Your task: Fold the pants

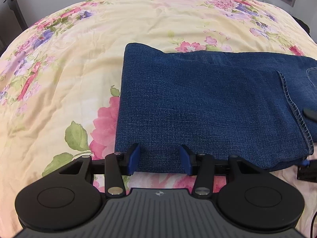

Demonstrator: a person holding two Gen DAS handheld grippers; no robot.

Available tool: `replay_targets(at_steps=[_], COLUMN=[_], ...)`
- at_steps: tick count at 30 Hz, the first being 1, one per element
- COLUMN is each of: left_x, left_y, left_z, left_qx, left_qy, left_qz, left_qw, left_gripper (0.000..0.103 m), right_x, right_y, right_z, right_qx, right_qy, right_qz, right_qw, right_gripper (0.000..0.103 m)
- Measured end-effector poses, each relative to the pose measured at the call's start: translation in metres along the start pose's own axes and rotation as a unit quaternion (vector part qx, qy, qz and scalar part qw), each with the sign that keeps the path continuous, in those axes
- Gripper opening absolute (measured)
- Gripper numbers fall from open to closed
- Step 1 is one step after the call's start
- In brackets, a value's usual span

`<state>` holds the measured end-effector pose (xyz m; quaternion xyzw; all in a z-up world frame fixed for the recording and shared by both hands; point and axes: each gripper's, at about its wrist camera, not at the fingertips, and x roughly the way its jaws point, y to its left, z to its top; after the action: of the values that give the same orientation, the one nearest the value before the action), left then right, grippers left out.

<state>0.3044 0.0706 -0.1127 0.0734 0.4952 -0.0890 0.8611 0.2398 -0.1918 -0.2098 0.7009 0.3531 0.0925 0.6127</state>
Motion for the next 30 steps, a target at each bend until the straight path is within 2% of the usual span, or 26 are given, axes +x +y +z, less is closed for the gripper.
replay_targets(at_steps=[3,6,7,9,10,14,15,18,20,24,25,27,30], left_x=[-0.001,-0.001,-0.002,-0.002,-0.003,-0.003,-0.003,-0.008,-0.014,-0.037,-0.043,-0.054,-0.068], left_y=[0.001,0.002,0.003,0.003,0.004,0.003,0.003,0.003,0.005,0.015,0.018,0.02,0.018], left_z=[-0.001,-0.001,-0.002,-0.002,-0.002,-0.003,-0.002,-0.001,0.001,0.01,0.012,0.014,0.018], left_qx=[-0.001,-0.002,-0.001,-0.001,-0.001,0.0,0.002,0.005,0.0,-0.027,-0.034,-0.044,-0.048], left_qy=[-0.003,-0.005,-0.006,-0.007,-0.007,-0.007,-0.007,-0.01,-0.018,-0.045,-0.051,-0.06,-0.073], left_qz=[-0.004,-0.007,-0.008,-0.01,-0.012,-0.012,-0.01,-0.009,-0.008,-0.001,0.002,0.008,0.013], left_qw=[1.0,1.0,0.9999,0.9999,0.9999,0.9999,0.9999,0.9999,0.9998,0.9986,0.9981,0.9972,0.9961], left_gripper=[0.055,0.055,0.055,0.055,0.055,0.054,0.054,0.054,0.054,0.054,0.054,0.054,0.054], right_x=[-0.004,-0.007,-0.009,-0.006,-0.007,-0.001,0.001,0.001,0.005,0.01,-0.006,-0.009,-0.02], right_y=[0.009,0.011,0.015,0.025,0.027,0.025,0.027,0.045,0.067,0.125,0.133,0.165,0.217], right_z=[0.012,0.02,0.023,0.028,0.029,0.041,0.042,0.037,0.032,0.022,0.017,0.012,0.002], right_qx=[0.007,-0.002,-0.013,-0.041,-0.055,-0.069,-0.078,-0.145,-0.204,-0.31,-0.331,-0.37,-0.44], right_qy=[-0.024,-0.026,-0.024,-0.019,-0.016,-0.008,-0.006,0.001,0.004,0.013,0.012,0.007,-0.005], right_qz=[0.012,0.008,-0.002,-0.044,-0.064,-0.096,-0.106,-0.139,-0.155,-0.187,-0.19,-0.196,-0.206], right_qw=[1.0,1.0,1.0,0.998,0.996,0.993,0.991,0.98,0.967,0.932,0.924,0.908,0.874], right_gripper=[0.063,0.06,0.057,0.032,0.029,0.025,0.012,0.006,0.005,0.004,0.004,0.004,0.004])
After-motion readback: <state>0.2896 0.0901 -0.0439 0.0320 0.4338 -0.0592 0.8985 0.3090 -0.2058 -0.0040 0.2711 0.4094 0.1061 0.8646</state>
